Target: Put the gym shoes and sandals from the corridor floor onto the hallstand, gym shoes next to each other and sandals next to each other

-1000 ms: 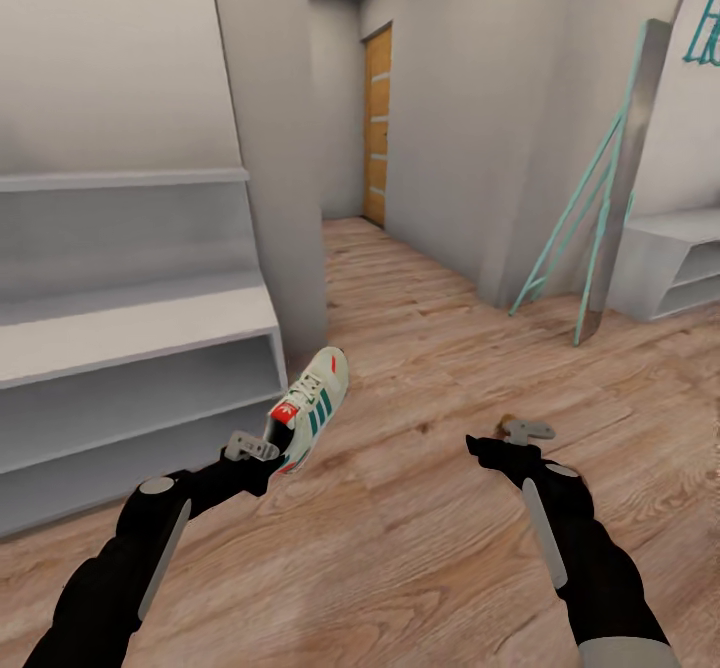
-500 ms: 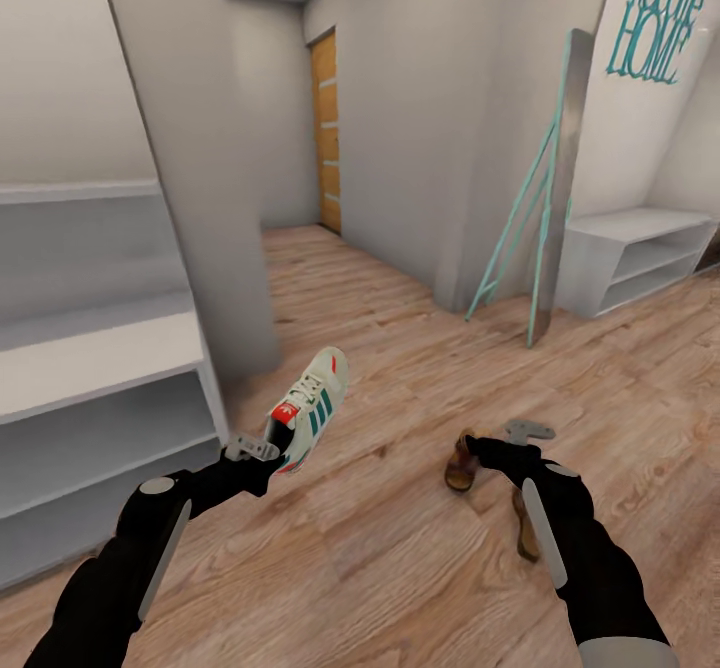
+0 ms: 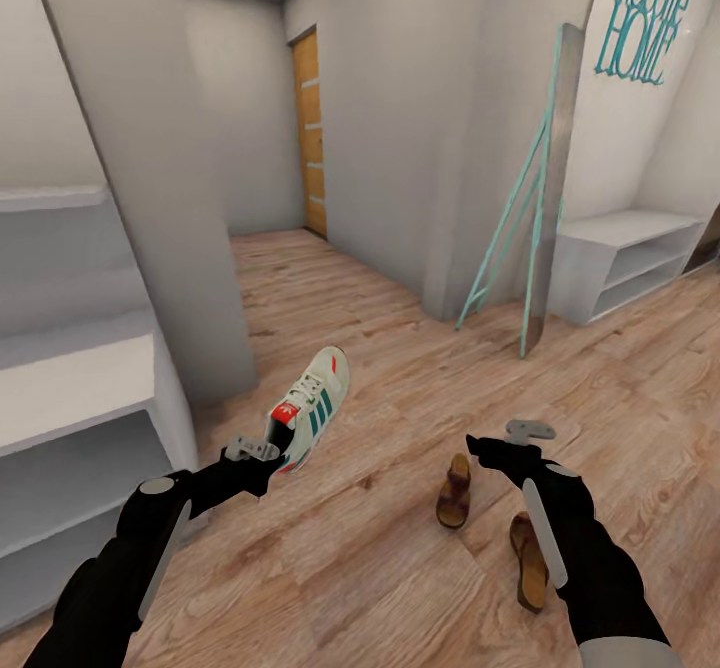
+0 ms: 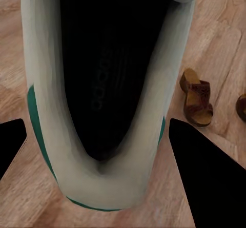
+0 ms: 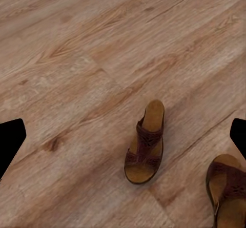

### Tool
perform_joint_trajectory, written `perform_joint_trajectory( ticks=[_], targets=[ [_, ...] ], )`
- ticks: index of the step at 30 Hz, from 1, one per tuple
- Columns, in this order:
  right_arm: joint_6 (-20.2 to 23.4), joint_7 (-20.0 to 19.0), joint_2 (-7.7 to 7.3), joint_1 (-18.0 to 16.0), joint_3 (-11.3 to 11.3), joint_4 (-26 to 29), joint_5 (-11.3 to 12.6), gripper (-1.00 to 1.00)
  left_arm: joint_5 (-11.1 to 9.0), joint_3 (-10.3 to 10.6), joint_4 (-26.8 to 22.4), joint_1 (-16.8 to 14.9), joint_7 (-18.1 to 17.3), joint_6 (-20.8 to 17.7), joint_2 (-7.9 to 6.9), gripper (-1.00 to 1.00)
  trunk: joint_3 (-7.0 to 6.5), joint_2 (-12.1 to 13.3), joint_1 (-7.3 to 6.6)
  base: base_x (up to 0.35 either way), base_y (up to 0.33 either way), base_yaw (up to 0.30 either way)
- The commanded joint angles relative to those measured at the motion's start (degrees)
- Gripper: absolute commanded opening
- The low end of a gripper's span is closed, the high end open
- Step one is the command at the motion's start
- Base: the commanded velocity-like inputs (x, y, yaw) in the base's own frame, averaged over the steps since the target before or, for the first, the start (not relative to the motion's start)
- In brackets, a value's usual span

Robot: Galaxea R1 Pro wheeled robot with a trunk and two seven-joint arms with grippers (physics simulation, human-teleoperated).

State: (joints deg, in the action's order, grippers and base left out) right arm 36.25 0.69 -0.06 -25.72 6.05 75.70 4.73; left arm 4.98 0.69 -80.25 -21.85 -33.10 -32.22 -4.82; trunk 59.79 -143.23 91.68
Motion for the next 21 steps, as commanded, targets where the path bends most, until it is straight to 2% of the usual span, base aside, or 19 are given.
perform_joint_trajectory(
  ticks=[1, 8, 21],
  targets=[
    [0.25, 0.08, 0.01, -0.03, 0.04, 0.07, 0.46, 1.0, 0.46, 0.01, -0.08, -0.04, -0.38, -0.13, -0.02, -1.0, 0.06, -0.02, 0.02, 0.339, 0.003, -0.002],
    [0.23, 0.1, -0.01, -0.03, 0.02, 0.07, 0.45, 1.0, 0.41, 0.01, -0.08, -0.04, -0.38, -0.13, -0.02, -1.0, -0.03, -0.02, 0.02, 0.268, 0.06, -0.081],
    [0.22, 0.1, -0.02, -0.03, 0.02, 0.08, 0.45, 1.0, 0.41, 0.01, -0.08, 0.05, -0.38, -0.12, -0.02, -1.0, -0.5, -0.02, 0.02, 0.023, 0.005, -0.269]
  ],
)
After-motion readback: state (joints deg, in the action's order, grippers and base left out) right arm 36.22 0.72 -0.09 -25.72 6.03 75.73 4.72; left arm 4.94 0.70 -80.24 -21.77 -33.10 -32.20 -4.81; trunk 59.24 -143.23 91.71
